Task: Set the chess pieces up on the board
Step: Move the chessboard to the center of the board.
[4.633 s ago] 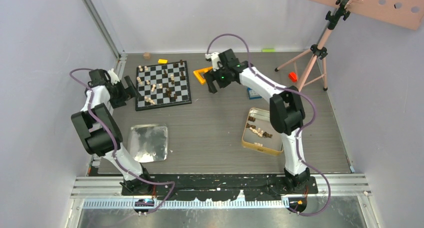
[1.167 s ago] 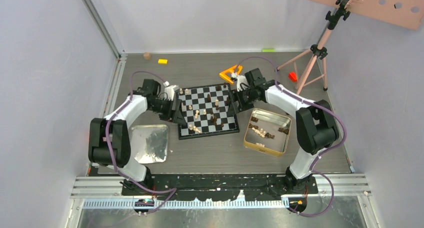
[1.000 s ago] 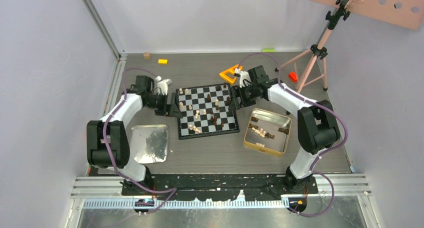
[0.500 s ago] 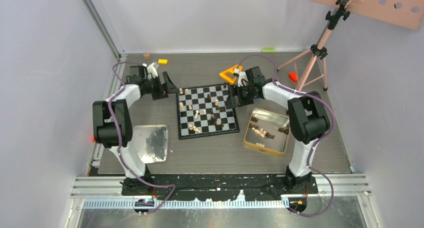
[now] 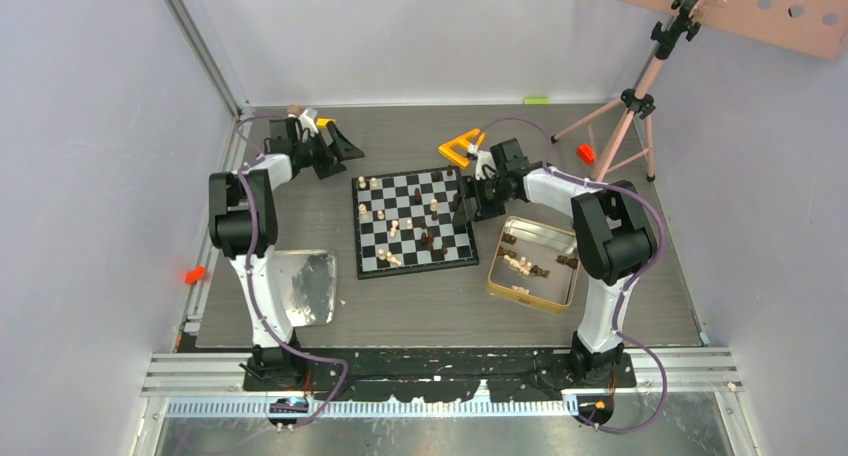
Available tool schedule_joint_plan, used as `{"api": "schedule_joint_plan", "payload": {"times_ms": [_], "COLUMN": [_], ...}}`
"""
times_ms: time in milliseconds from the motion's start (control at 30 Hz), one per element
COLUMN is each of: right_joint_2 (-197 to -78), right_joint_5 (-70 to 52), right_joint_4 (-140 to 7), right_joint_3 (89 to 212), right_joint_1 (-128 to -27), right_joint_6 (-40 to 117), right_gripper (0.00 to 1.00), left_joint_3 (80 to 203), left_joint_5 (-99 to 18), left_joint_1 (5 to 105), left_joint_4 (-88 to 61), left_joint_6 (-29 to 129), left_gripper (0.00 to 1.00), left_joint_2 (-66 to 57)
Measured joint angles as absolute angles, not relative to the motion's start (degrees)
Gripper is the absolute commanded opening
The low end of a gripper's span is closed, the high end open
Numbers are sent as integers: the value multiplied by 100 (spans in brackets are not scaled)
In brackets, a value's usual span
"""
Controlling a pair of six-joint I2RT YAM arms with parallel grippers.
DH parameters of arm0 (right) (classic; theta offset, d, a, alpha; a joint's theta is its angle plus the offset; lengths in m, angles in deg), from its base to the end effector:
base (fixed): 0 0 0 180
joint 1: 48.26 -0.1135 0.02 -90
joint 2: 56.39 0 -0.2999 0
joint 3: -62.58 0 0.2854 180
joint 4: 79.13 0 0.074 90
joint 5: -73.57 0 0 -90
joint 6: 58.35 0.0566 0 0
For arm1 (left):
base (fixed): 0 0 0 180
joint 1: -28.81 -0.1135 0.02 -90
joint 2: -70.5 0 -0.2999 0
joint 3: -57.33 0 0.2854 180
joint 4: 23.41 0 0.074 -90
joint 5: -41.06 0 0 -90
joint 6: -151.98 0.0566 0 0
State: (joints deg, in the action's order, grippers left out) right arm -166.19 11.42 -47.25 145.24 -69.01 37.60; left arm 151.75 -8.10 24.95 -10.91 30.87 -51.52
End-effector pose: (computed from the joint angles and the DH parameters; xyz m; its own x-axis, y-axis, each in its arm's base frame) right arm 0.4015 0.1804 0.1591 -0.8532 -0.2252 -0.4704 -0.4521 0.7691 0.4517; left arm 0.5226 -0.0018 0.1603 -0.7818 -0.4445 -0.4373 0.0516 0.6527 -0.7559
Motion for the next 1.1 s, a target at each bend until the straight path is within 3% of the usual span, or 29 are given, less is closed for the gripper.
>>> {"api": "schedule_joint_plan", "payload": {"times_ms": [300,633,1100], "right_joint_2": [-16665,-16459,-15449], "right_joint_5": [1317,1724,1953], "right_joint_4": [-4775,-4917,-4526], "right_joint_3": [14478,14049,13053], "right_joint_1": [-6886,-6886,-7480], "right_joint_6": [3786,3802,3782], "right_gripper": [68,67,68], "left_joint_3": [15697,14757,14292], "left_joint_5": [-576,-136,76], "left_joint_1": [2712,3029,3271], "left_joint_4": [-1472,-2250,-1828], "left_joint_6": [2307,1791,2053], "left_gripper": [75,74,74], "left_joint_2": [-5851,-5567,-5183]}}
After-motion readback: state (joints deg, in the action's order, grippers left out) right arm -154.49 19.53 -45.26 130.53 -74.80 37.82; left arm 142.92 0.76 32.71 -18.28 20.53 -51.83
